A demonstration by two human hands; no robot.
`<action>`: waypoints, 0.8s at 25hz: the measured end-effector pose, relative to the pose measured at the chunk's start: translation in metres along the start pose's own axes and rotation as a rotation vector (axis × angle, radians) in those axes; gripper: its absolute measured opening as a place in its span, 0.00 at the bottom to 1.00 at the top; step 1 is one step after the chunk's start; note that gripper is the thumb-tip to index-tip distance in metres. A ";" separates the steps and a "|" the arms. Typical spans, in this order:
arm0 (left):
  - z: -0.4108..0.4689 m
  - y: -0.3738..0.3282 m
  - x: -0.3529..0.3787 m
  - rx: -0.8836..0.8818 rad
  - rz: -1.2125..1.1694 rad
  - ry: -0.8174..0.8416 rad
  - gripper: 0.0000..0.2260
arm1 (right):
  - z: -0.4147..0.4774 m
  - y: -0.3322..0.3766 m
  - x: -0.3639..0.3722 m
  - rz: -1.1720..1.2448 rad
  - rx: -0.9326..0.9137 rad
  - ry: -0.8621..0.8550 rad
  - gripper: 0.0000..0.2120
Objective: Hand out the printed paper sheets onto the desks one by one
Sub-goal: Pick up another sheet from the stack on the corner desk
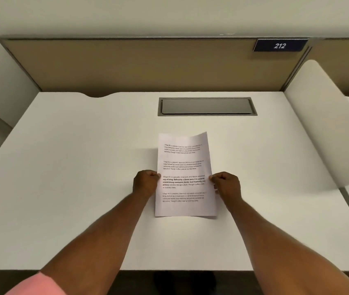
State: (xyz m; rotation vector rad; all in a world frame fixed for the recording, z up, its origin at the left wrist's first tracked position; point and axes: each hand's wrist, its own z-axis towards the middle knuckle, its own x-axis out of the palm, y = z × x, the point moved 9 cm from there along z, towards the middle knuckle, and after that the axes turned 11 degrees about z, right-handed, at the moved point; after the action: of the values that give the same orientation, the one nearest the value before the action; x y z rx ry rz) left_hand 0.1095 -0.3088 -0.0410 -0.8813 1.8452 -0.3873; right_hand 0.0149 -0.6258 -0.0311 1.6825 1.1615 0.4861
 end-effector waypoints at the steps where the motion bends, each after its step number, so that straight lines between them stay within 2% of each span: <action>1: -0.007 -0.003 0.009 -0.012 0.020 0.007 0.07 | 0.002 -0.003 -0.010 -0.024 0.006 0.010 0.07; 11: -0.072 -0.020 0.053 -0.147 0.332 -0.072 0.12 | 0.003 -0.023 -0.063 -0.478 -0.032 0.139 0.09; 15: -0.079 -0.029 0.053 -0.148 0.431 -0.109 0.09 | 0.003 -0.023 -0.070 -0.688 -0.069 0.147 0.08; 20: -0.080 -0.027 0.049 -0.134 0.469 -0.128 0.11 | 0.001 -0.023 -0.070 -0.776 -0.090 0.151 0.09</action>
State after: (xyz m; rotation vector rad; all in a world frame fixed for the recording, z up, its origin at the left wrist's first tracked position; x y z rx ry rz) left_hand 0.0383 -0.3725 -0.0217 -0.5199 1.9026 0.0840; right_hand -0.0273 -0.6855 -0.0381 1.0094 1.7492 0.1650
